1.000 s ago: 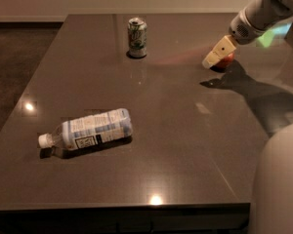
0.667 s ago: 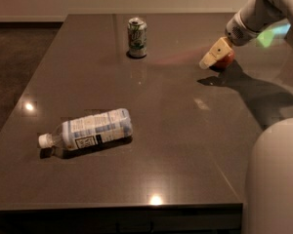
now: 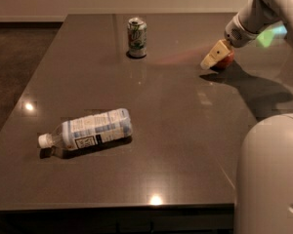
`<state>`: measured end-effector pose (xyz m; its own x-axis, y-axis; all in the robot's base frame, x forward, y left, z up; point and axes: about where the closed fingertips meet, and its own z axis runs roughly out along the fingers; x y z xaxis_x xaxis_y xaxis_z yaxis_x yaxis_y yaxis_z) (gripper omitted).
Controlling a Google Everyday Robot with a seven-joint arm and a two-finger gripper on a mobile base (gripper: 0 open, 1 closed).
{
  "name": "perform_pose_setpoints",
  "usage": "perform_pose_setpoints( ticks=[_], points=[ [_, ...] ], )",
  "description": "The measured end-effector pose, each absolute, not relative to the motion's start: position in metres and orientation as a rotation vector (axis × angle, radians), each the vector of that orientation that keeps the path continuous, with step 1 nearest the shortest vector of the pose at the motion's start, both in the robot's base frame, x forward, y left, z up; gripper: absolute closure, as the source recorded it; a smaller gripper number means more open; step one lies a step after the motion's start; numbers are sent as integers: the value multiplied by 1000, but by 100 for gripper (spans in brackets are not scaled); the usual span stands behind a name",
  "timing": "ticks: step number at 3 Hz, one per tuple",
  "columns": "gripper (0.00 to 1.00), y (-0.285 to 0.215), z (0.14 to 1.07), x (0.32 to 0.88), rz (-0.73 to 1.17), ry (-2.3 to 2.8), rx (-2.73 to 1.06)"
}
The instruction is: Move apple near 7up can
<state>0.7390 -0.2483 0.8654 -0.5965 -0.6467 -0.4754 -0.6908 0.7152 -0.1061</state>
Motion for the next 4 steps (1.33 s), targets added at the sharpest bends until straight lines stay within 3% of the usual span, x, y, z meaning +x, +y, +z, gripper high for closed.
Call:
perform_pose_setpoints(
  ticks=[1,3,4],
  points=[
    [47,-252,864,739,115,2450,-1029],
    [94,-223,890,740,116,2385,-1106],
    [100,-188,909,741,128,2308,-1179]
  ],
)
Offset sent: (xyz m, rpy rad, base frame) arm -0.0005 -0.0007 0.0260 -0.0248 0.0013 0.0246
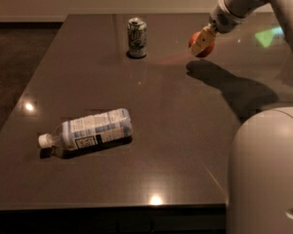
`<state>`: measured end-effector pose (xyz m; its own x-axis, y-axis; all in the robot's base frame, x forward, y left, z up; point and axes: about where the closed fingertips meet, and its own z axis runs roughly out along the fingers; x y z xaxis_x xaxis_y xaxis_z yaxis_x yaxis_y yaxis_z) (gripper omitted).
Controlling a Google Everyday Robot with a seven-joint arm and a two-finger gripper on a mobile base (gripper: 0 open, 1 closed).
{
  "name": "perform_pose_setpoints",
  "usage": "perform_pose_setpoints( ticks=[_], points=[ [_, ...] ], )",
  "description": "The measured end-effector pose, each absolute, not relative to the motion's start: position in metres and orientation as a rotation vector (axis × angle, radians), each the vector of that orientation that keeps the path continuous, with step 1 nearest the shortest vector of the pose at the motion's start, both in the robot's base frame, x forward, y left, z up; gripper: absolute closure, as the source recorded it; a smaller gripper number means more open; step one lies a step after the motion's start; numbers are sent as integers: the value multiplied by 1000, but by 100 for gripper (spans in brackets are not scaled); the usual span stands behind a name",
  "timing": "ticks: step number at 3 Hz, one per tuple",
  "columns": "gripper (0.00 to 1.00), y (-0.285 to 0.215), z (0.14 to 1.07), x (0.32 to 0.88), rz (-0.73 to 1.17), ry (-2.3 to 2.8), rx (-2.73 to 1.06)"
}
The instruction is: Move apple near 7up can
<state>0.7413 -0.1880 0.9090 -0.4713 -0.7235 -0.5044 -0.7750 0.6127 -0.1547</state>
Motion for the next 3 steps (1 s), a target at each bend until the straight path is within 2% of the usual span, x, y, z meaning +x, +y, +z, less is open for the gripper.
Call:
perform_pose_setpoints(
  ticks=[3],
  points=[
    [100,-68,913,751,156,2151,-1379]
  ],
)
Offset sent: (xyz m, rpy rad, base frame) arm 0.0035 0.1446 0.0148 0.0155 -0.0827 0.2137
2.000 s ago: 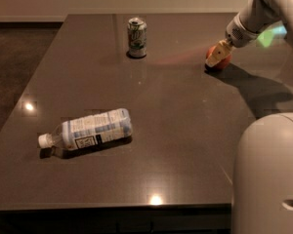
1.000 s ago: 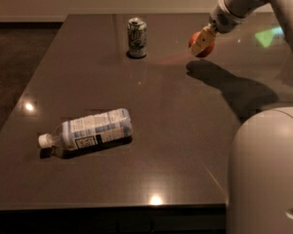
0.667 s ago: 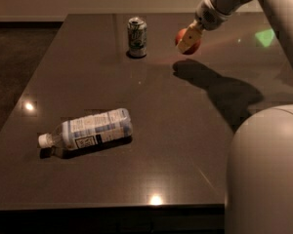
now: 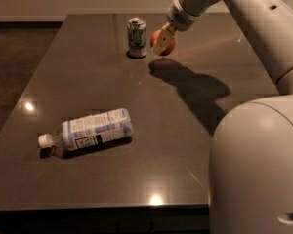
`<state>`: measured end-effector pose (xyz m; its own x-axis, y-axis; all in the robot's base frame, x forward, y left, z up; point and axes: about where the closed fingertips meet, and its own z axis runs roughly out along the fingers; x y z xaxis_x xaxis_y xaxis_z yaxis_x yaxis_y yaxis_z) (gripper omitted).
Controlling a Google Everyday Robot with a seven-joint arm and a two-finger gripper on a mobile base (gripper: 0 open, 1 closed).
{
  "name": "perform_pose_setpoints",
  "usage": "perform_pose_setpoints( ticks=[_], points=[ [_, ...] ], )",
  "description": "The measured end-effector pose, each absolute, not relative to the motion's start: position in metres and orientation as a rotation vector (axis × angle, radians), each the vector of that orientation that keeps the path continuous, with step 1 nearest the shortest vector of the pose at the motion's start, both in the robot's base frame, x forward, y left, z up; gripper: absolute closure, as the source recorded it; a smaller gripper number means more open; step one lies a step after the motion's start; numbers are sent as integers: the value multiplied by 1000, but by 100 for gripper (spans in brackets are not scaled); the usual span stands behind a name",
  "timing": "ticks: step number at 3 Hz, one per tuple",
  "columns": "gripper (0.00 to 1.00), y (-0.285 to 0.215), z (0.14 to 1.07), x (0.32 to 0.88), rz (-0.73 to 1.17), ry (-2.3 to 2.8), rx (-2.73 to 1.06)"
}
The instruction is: Move apple near 7up can
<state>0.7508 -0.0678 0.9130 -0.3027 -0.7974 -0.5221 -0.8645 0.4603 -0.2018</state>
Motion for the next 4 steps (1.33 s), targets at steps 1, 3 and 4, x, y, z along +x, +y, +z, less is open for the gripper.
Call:
perform_pose_setpoints(
  ticks=[1,3,4],
  points=[
    [100,-44,897,758,151,2147,-1434],
    [87,-39,875,762,133,2170,-1459],
    [64,-42,866,763,138,2176,-1461]
  ],
)
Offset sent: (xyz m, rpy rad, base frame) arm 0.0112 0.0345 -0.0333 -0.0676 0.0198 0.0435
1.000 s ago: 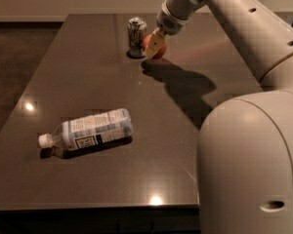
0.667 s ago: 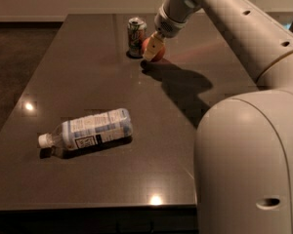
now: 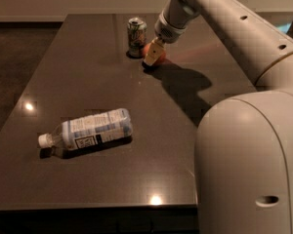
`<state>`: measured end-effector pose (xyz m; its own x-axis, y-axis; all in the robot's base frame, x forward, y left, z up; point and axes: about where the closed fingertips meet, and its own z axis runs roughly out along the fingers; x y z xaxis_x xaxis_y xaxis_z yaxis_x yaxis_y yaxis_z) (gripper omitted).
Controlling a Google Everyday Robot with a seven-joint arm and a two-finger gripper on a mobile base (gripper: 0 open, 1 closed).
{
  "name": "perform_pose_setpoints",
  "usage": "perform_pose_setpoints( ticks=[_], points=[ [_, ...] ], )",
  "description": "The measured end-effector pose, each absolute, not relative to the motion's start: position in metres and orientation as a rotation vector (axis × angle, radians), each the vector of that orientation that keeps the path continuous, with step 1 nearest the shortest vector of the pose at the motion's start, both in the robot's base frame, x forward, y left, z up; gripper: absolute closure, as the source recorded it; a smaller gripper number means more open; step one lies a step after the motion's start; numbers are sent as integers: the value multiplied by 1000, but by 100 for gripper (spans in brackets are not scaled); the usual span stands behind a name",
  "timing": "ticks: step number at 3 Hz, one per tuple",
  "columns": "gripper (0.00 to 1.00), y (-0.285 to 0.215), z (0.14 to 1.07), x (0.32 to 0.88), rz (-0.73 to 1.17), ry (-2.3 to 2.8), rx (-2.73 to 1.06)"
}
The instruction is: Move apple near 7up can
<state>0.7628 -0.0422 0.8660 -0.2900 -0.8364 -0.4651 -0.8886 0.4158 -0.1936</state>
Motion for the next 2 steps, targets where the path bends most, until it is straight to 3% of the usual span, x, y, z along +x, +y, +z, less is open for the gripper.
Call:
perform_pose_setpoints(
  ticks=[2],
  points=[
    [17,-42,857,764,150,2177,-1466]
  ],
)
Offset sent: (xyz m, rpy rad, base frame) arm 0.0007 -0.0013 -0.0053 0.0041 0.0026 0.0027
